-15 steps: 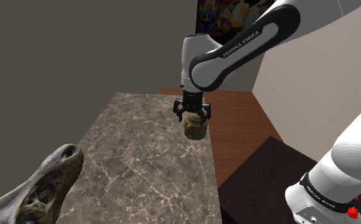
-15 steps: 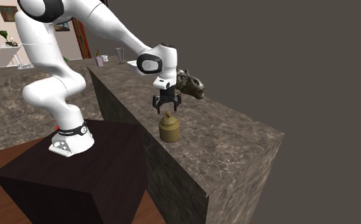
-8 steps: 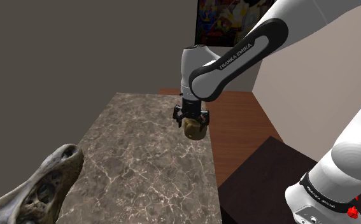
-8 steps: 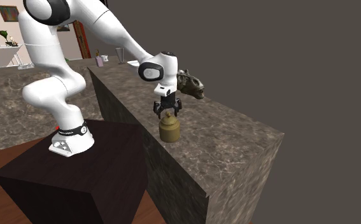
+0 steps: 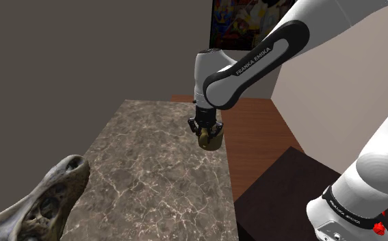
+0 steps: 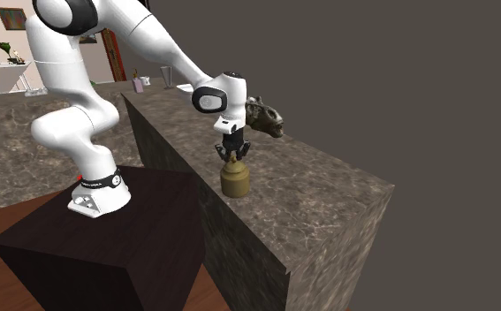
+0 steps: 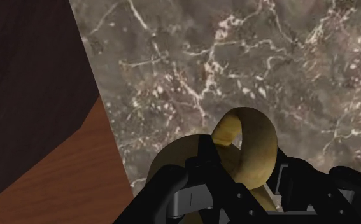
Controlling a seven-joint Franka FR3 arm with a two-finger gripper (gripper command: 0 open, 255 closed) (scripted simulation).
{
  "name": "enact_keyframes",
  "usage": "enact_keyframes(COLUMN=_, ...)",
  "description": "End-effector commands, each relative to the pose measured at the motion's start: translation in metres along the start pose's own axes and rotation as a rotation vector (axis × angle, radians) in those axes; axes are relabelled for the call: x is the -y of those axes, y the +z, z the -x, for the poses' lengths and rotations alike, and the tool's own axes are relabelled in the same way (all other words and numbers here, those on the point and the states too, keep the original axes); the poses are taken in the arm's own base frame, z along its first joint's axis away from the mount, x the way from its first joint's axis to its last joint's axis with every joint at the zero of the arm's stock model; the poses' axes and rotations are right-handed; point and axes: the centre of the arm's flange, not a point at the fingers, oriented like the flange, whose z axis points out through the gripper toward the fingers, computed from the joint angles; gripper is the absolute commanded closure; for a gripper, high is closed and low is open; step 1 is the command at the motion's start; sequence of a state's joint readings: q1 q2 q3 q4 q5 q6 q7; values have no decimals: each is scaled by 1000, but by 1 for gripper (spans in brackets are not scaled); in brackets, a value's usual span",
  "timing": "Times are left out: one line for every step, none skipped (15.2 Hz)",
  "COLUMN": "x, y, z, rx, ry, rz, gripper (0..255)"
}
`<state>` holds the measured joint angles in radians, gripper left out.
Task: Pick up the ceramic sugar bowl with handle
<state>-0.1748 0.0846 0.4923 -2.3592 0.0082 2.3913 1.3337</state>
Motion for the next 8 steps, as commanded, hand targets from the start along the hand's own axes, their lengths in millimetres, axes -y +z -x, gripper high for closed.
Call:
enact_keyframes(x=0, y=1, z=0, rx=0, ry=0, rz=0, gripper=255)
enact_keyframes(x=0, y=0, z=-1, rx=0, ry=0, rz=0, gripper=255)
enact_keyframes(x=0, y=-5, z=-1, rx=1, ry=0, rz=0, gripper=255)
enact_keyframes(x=0, y=-10, z=0, rx=0, ry=0, rz=0, gripper=255)
enact_keyframes(x=-1, y=-15, z=0, rx=0, ry=0, rz=0, gripper=255)
enact_keyframes(x=-1, y=-21, z=0, rx=0, ry=0, rz=0, gripper=255)
enact_keyframes(x=-1, y=-26, z=1, rx=0, ry=0, rz=0, gripper=255)
enact_keyframes(x=-1, y=-31, z=1, rx=0, ry=0, rz=0, gripper=255)
